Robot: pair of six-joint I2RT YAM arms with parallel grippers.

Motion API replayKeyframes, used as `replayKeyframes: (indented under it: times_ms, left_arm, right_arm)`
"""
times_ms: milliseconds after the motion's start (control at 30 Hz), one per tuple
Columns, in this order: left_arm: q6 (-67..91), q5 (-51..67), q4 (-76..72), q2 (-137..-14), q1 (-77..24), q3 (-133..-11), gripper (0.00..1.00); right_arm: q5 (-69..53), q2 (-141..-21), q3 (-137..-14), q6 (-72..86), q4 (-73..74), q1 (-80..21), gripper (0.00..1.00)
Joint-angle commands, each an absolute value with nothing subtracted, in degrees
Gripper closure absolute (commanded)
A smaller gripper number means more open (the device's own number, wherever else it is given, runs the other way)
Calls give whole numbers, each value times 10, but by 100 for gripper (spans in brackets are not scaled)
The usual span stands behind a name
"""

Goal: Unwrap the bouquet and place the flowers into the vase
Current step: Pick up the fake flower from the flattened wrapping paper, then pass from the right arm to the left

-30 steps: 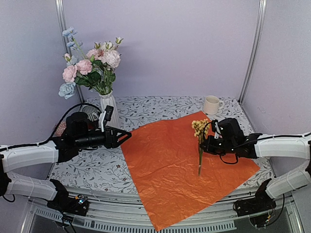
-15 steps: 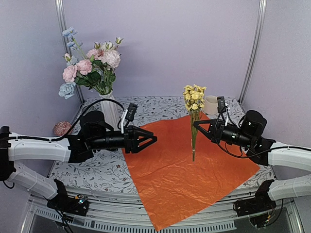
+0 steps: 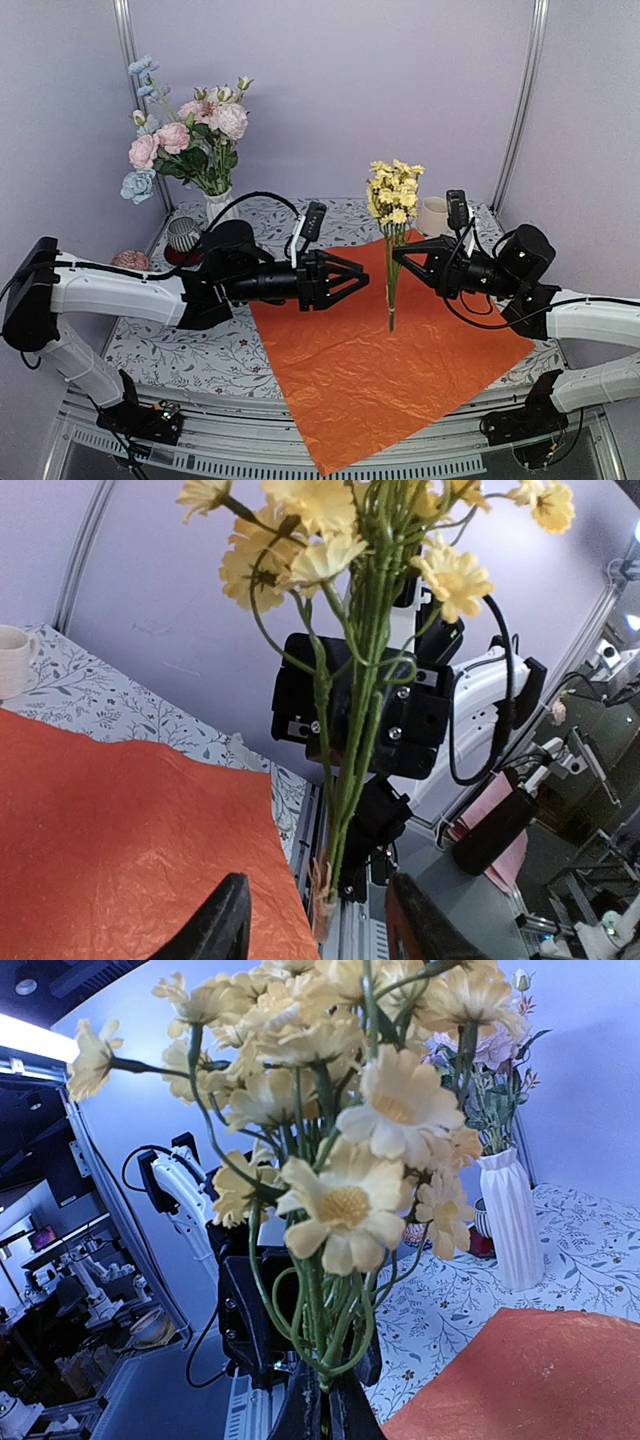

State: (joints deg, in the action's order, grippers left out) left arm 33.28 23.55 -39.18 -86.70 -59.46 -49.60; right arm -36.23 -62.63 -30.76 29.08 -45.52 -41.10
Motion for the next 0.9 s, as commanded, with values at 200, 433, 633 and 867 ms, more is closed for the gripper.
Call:
replayKeyframes:
  times_ms: [200,433,633,867]
  left_arm:
    - [352,285,-446,-925,-611,-557,63]
    - [339,306,-470,-931,-622,-562,54]
    - [333,308,-463,-942,-625,-574,58]
    - [324,295,-457,-943,-625,-571,86]
  right_arm:
    - [-389,-635,-334,281,-496,-421,97]
    - [-393,-647,-339,282,-497,-425,97]
    - [-396,-660,-345,280,-500,-432,97]
    - [-391,-669,-347,279,-501,-434,83]
